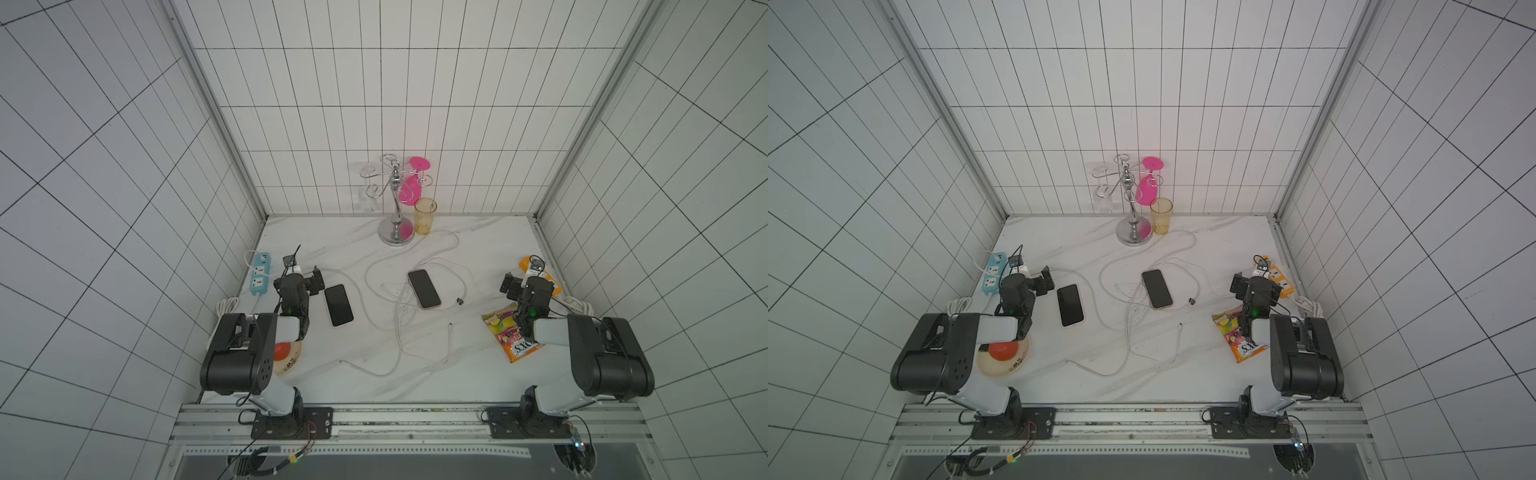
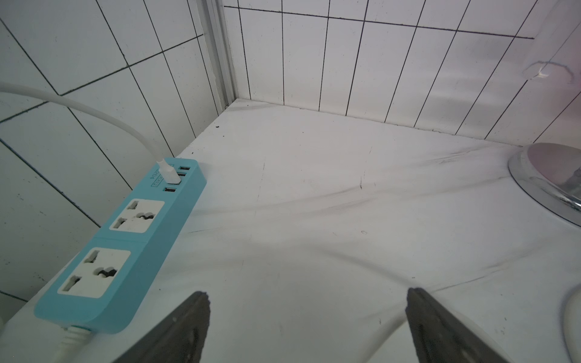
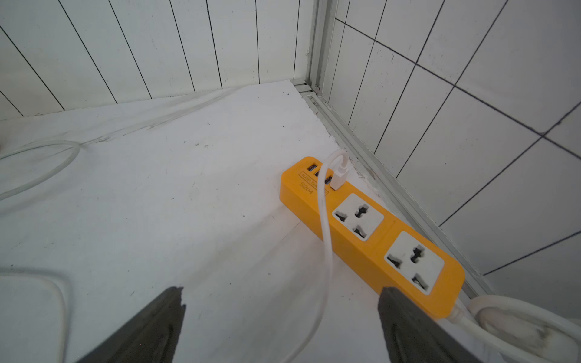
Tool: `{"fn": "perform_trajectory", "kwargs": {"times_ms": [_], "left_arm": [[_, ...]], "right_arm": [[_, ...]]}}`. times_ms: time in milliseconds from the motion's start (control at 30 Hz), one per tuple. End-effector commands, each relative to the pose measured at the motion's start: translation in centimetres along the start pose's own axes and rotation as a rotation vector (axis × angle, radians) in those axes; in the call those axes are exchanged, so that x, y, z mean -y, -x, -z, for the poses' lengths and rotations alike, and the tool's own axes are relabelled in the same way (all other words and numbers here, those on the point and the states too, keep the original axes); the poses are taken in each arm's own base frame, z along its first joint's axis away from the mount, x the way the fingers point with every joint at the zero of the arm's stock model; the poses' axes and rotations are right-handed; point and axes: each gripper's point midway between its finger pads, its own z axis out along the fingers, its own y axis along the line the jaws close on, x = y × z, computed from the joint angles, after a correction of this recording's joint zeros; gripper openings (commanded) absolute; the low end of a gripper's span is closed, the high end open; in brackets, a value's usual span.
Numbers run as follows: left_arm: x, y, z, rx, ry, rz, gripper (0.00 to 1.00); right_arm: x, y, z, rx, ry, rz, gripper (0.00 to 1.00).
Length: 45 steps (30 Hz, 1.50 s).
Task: Plug the charging cable into the phone
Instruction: Pick up the charging cable from the center of the board.
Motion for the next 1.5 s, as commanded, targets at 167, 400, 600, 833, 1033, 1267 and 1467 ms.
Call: {"fn": "perform_trajectory", "kwargs": {"times_ms": [167,400,600,833,1033,1267,1467], "left_arm": [[0.4,1.4,0.1,0.038,-0.018,0.01,0.98],[0.4,1.5,0.1,0.039,-0.017,0.012,0.99],[0.4,1.4,0.1,0.037,-0.018,0.011,0.98],[-0.4,2.2,0.5,0.075,0.037,0.029,0.98],[-2.1,7.5,2.9,-0.045,0.168,0.187,0.98],[-2.5,6.1,3.5,-0.316,0.175,0.513,0.99],[2.0,6.1,5.7,-0.353,-0.083,0.602,0.98]], "right_arm": [[0.3,0.3,0.1,0.004,-0.001,-0.007,0.99],[0.3,0.2,0.1,0.003,-0.002,-0.006,0.99],[0.3,0.3,0.1,0.005,-0.002,-0.007,0.99],[0.3,0.2,0.1,0.003,0.0,-0.007,0.99],[0.3,0.3,0.0,0.0,0.0,-0.01,0.99],[1.0,3.4,1.2,-0.094,-0.1,0.003,0.99],[-0.4,8.6,4.2,-0.133,-0.022,-0.087,0.99]]}}
